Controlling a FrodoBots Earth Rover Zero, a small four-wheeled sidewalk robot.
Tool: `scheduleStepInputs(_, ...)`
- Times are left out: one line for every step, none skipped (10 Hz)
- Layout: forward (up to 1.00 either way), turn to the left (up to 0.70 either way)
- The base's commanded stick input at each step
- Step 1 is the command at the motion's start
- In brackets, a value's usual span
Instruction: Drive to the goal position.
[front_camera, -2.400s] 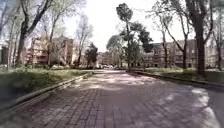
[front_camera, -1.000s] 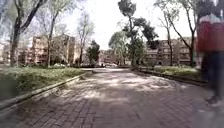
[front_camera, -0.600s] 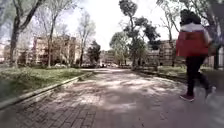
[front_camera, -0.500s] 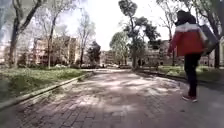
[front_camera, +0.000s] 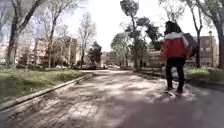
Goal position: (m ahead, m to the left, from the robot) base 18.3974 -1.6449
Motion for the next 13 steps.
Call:
scheduleStepInputs(0.7, 0.0)
scheduleStepInputs(0.7, 0.0)
scheduleStepInputs(0.7, 0.0)
scheduleStepInputs(0.7, 0.0)
scheduleStepInputs(0.7, 0.0)
scheduleStepInputs(0.7, 0.23)
scheduleStepInputs(0.7, 0.35)
scheduleStepInputs(0.7, 0.35)
scheduleStepInputs(0.7, 0.19)
scheduleStepInputs(0.7, 0.0)
scheduleStepInputs(0.7, 0.0)
scheduleStepInputs(0.7, 0.0)
scheduleStepInputs(0.7, 0.0)
